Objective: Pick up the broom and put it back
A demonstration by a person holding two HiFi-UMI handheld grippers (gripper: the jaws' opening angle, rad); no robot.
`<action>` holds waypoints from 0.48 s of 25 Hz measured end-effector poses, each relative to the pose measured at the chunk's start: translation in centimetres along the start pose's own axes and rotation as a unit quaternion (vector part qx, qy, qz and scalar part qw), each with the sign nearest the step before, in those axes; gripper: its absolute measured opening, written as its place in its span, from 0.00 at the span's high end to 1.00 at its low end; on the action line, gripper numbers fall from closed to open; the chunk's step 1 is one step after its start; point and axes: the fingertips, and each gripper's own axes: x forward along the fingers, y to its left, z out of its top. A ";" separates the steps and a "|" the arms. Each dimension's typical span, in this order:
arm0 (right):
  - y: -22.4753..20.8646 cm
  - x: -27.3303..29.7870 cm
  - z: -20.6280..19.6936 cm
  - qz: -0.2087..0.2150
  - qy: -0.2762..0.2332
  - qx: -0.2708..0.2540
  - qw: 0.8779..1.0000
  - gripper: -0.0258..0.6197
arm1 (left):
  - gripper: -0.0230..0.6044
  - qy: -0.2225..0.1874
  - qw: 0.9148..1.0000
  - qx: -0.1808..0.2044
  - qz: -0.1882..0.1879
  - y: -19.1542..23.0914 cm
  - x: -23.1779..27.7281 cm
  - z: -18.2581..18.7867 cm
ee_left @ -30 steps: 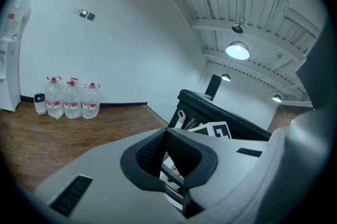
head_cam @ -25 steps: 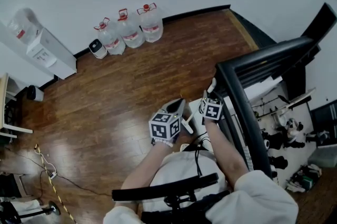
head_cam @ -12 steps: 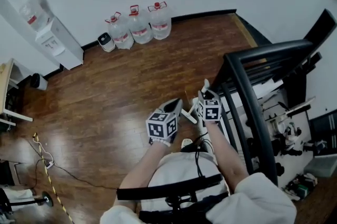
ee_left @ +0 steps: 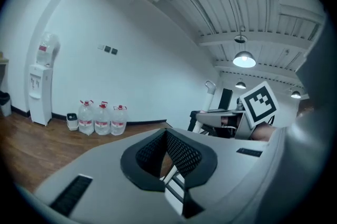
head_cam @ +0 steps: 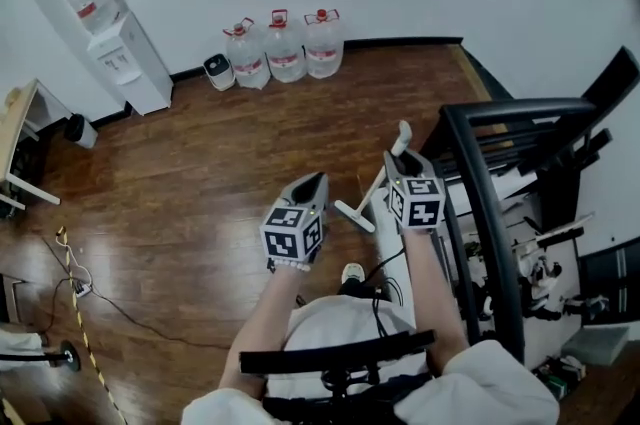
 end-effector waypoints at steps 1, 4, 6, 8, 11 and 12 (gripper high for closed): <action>0.5 -0.9 1.1 0.000 -0.008 -0.001 1.000 0.77 | 0.97 -0.004 1.000 0.003 0.009 0.4 -0.8 0.3; 2.0 -3.0 3.3 -0.003 -0.036 0.002 0.999 0.77 | 0.97 -0.016 0.999 0.001 0.027 1.7 -2.7 1.0; 3.0 -3.4 3.9 -0.001 -0.047 -0.001 0.999 0.77 | 0.97 -0.024 0.999 -0.009 0.030 2.1 -3.5 1.2; 3.6 -3.5 3.8 0.001 -0.049 -0.003 0.999 0.77 | 0.97 -0.030 0.999 -0.018 0.030 2.2 -4.1 1.1; 4.3 -3.8 3.2 0.005 -0.044 -0.004 0.999 0.77 | 0.97 -0.034 0.999 -0.026 0.028 2.1 -4.9 0.6; 4.5 -3.9 3.1 0.006 -0.043 -0.004 0.999 0.77 | 0.97 -0.035 0.999 -0.027 0.028 2.1 -5.2 0.5</action>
